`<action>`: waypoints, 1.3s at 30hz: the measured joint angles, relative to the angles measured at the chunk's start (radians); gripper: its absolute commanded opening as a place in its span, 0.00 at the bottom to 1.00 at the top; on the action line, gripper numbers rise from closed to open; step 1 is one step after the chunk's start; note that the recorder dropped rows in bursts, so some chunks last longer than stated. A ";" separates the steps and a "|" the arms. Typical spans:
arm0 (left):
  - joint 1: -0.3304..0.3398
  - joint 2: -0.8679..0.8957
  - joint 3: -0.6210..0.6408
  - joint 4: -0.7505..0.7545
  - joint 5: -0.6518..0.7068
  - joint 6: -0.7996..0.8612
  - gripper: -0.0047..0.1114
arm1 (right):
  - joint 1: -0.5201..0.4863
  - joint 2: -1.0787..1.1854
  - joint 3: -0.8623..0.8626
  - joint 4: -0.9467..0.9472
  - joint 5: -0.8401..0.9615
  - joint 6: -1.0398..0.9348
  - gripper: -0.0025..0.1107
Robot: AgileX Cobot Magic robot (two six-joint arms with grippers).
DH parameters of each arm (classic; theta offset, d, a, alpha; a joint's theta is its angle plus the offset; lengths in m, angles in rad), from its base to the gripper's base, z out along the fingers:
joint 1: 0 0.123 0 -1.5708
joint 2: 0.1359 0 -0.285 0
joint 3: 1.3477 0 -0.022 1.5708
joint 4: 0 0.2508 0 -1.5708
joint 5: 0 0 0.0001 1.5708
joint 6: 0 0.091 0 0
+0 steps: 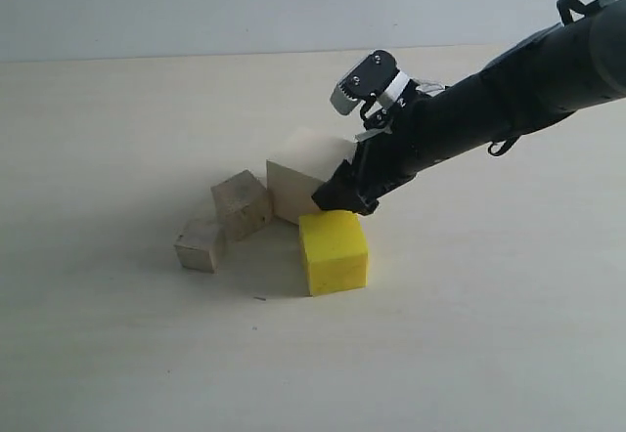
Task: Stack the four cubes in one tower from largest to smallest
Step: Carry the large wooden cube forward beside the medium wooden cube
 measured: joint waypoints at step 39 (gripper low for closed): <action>0.000 0.000 0.000 0.000 0.000 0.000 0.04 | 0.000 0.223 -0.373 -0.265 0.283 -0.115 0.02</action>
